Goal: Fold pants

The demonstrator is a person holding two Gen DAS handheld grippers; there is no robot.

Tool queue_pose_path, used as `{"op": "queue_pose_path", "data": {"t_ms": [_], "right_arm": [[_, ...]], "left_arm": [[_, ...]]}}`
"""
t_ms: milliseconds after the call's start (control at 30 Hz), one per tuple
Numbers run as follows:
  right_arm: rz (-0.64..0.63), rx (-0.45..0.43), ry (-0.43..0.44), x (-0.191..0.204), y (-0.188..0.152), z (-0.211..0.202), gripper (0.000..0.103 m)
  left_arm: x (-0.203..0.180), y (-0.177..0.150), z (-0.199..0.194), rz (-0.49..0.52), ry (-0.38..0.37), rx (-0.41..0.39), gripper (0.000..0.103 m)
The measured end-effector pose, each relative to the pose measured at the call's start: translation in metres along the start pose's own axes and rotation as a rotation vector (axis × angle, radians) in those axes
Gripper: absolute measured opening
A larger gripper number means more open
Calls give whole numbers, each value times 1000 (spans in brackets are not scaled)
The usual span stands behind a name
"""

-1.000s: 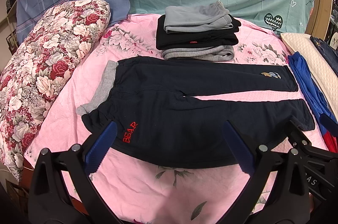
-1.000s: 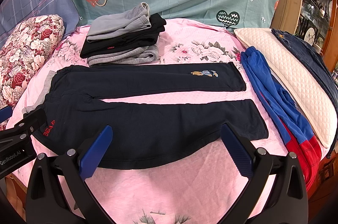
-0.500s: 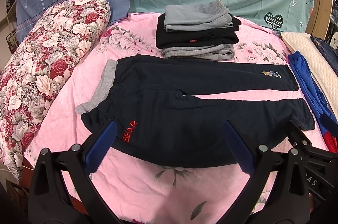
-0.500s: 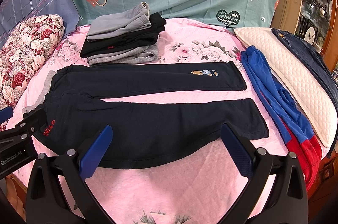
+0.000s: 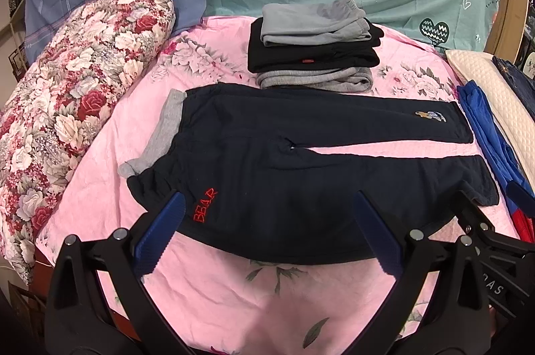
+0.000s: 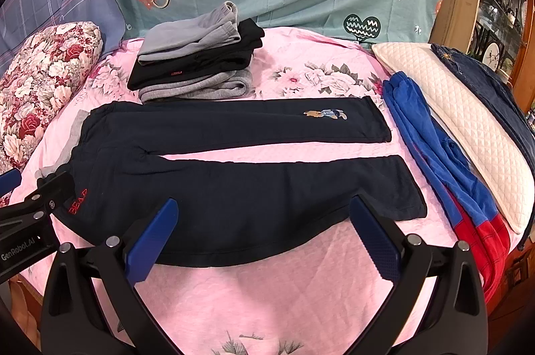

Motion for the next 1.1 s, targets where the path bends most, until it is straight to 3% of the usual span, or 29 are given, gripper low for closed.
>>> {"op": "queue_pose_path", "data": {"t_ms": [133, 267, 367, 500, 633, 700, 733, 767, 833, 933, 1100], "right_arm": [[1, 7, 1, -3, 0, 3, 102], [20, 40, 1, -8, -8, 18, 102], [29, 67, 8, -13, -11, 26, 102], [31, 77, 12, -14, -14, 29, 102], [32, 76, 16, -16, -13, 29, 102], [35, 79, 15, -16, -13, 29, 102], [39, 83, 16, -18, -13, 30, 102], [42, 84, 17, -19, -13, 30, 102], [42, 78, 11, -20, -12, 29, 102], [41, 67, 3, -28, -9, 26, 102], [69, 66, -24, -72, 0, 18, 102]], "left_arm": [[9, -12, 31, -39, -75, 114, 101], [39, -34, 73, -141, -135, 244, 101], [89, -27, 87, -243, -109, 233, 101], [147, -21, 104, -413, -141, 257, 100], [174, -23, 119, -528, -217, 299, 98], [180, -23, 129, -559, -253, 330, 82], [180, -22, 132, -562, -259, 339, 62], [183, -20, 139, -562, -269, 352, 34], [187, -15, 153, -562, -296, 370, 12], [197, -12, 159, -632, -355, 363, 7], [222, -22, 135, -705, -313, 218, 7]]}}
Point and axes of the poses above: each gripper's, at about its wrist camera, not at the fingertips, and z roughly the way its jaws point, x to its left, y to its top, the point moved 8 cm from there along z, roughly the way its jaws point, and after that the axes turned 11 degrees about x, right-handed, at the moved point
